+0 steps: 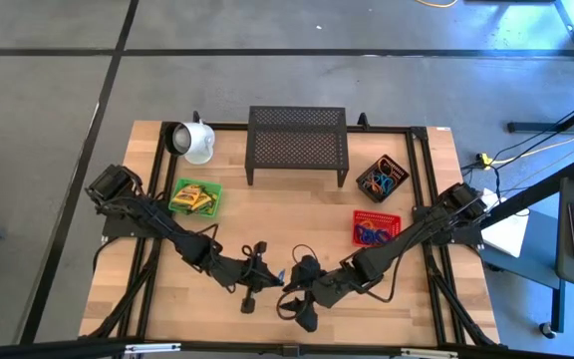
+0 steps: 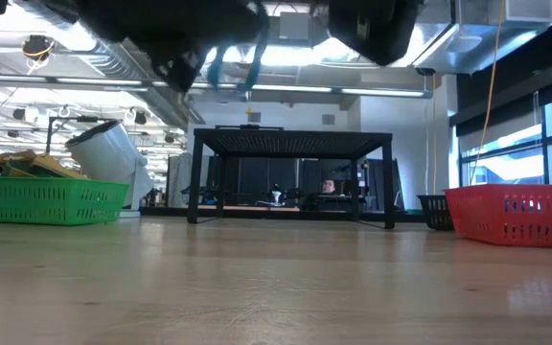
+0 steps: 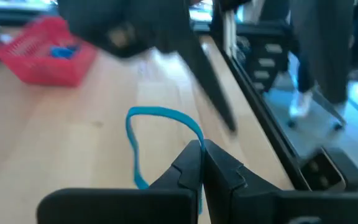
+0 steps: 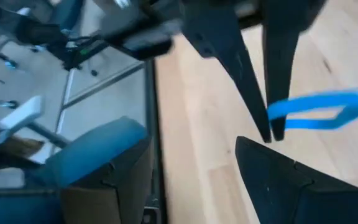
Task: Pick & Place Office Desk Supplies
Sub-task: Put the blue rubber band band into the black bin
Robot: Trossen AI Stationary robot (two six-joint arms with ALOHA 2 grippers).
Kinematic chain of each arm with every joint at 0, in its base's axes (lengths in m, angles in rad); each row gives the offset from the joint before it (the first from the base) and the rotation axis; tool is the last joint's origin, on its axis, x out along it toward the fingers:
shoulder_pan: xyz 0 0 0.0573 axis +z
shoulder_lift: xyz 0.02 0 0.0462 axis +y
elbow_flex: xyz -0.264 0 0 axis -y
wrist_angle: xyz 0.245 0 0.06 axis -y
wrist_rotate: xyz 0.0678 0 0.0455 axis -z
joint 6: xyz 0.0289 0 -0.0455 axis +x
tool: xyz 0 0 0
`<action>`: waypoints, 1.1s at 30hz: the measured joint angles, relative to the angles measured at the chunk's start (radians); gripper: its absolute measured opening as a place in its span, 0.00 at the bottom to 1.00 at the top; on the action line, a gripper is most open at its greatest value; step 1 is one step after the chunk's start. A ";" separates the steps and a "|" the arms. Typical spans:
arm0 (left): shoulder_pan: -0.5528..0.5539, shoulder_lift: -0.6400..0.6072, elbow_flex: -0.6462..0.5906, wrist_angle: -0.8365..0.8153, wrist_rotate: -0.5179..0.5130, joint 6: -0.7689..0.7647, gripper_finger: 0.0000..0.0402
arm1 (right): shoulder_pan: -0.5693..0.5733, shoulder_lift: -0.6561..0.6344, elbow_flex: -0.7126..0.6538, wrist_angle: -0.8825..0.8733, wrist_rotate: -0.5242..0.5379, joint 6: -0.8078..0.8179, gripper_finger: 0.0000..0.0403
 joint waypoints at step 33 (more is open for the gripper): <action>-0.017 0.000 0.000 0.088 -0.049 0.071 0.01 | -0.035 -0.027 -0.001 -0.004 0.198 0.046 0.51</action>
